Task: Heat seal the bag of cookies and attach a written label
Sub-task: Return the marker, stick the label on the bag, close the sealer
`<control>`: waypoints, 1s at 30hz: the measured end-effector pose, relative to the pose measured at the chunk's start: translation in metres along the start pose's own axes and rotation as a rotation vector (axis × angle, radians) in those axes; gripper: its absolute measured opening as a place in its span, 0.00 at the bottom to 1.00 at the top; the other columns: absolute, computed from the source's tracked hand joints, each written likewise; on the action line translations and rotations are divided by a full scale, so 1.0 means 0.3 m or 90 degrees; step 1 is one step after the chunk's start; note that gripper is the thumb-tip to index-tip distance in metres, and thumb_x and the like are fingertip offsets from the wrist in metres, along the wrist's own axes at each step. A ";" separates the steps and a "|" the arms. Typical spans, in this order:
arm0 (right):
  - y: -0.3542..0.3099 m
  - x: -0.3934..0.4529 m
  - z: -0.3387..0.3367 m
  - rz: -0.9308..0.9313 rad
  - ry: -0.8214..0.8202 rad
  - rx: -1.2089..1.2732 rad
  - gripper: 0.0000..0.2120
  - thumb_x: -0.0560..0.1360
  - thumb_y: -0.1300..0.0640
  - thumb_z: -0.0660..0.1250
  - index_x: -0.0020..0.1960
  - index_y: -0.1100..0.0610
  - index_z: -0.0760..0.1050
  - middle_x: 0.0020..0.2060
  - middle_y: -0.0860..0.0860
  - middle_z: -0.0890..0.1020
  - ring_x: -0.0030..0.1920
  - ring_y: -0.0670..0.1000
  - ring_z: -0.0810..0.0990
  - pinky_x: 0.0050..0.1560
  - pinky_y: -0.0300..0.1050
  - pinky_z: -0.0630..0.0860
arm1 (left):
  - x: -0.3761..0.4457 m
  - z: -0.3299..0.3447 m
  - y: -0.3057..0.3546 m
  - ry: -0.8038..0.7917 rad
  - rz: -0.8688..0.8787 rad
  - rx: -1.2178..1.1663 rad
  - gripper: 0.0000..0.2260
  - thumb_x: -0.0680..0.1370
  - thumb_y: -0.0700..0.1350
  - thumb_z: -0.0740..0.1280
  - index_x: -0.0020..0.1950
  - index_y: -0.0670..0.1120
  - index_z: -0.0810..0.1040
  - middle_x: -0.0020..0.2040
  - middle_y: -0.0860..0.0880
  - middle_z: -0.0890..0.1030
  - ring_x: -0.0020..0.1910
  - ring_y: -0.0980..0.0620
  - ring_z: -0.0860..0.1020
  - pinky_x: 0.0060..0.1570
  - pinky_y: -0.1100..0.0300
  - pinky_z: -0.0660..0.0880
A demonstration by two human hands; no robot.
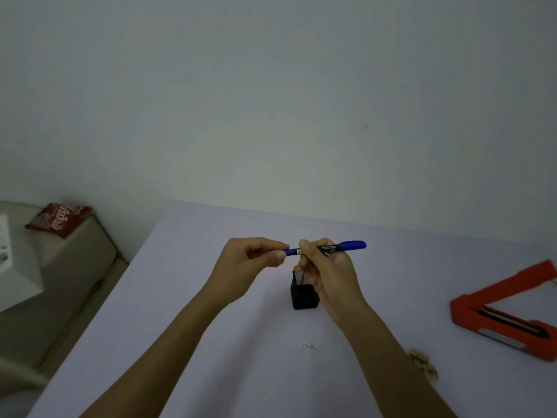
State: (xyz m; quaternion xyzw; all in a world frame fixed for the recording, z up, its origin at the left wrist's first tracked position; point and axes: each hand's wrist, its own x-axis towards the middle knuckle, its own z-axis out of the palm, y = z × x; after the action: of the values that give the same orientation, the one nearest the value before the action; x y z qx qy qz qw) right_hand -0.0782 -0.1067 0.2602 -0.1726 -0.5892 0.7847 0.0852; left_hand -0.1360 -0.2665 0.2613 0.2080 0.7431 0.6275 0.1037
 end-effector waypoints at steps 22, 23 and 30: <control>0.151 0.185 -0.239 0.079 0.209 -0.096 0.06 0.77 0.57 0.67 0.51 0.59 0.78 0.37 0.55 0.83 0.32 0.50 0.80 0.36 0.42 0.78 | 0.092 0.116 -0.308 0.055 -0.092 0.161 0.12 0.78 0.44 0.67 0.61 0.49 0.79 0.57 0.55 0.80 0.45 0.61 0.78 0.49 0.70 0.70; 0.176 0.206 -0.258 0.084 0.212 -0.157 0.06 0.77 0.56 0.66 0.51 0.58 0.78 0.39 0.55 0.84 0.33 0.50 0.81 0.36 0.43 0.78 | 0.090 0.124 -0.337 0.049 -0.108 0.182 0.12 0.78 0.45 0.67 0.62 0.49 0.78 0.59 0.53 0.80 0.46 0.59 0.78 0.50 0.68 0.70; 0.350 0.303 -0.282 0.165 0.169 -0.345 0.09 0.78 0.57 0.62 0.52 0.61 0.77 0.36 0.55 0.82 0.29 0.50 0.76 0.29 0.40 0.76 | 0.028 0.180 -0.520 -0.044 -0.202 0.292 0.10 0.78 0.44 0.66 0.59 0.46 0.80 0.58 0.48 0.81 0.46 0.55 0.79 0.49 0.66 0.71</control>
State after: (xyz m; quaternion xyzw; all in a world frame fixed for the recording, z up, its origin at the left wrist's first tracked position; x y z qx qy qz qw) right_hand -0.1236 -0.0308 0.1237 -0.3630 -0.7335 0.5746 0.0117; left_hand -0.1492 -0.2344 0.0996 0.1283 0.8852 0.4109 0.1765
